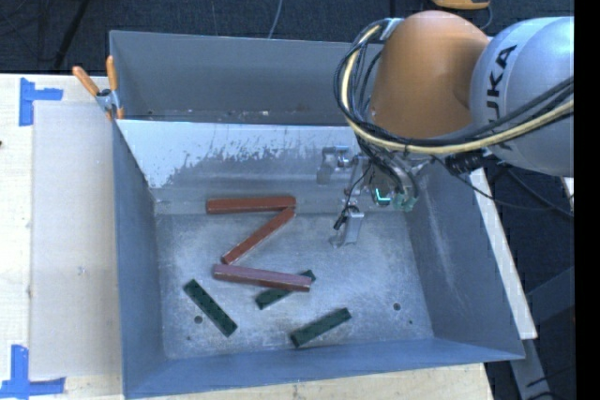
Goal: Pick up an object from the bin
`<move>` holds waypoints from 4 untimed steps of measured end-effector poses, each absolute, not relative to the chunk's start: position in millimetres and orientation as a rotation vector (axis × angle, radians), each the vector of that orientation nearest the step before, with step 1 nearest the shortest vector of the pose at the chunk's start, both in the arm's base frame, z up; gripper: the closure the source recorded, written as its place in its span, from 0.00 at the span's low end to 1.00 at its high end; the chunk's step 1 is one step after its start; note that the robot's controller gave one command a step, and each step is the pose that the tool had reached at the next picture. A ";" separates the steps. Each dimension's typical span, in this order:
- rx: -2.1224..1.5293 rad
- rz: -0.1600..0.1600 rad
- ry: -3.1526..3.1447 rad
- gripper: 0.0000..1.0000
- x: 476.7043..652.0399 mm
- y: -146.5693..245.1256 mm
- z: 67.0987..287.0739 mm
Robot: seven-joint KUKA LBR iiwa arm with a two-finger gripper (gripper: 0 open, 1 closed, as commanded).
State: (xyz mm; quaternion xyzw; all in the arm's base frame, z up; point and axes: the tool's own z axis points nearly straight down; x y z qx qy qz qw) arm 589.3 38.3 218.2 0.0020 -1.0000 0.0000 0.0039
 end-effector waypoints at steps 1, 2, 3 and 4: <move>0.787 0.002 -3.036 0.00 563.0 98.1 72.2; 0.930 0.001 -3.000 0.00 538.9 67.8 100.2; 1.086 -0.004 -2.953 0.00 558.9 143.2 124.5; 0.954 -0.003 -2.988 0.00 591.3 114.4 68.4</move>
Offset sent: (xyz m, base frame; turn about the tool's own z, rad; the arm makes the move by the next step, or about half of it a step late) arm -0.0269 0.0604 -0.1482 -0.5053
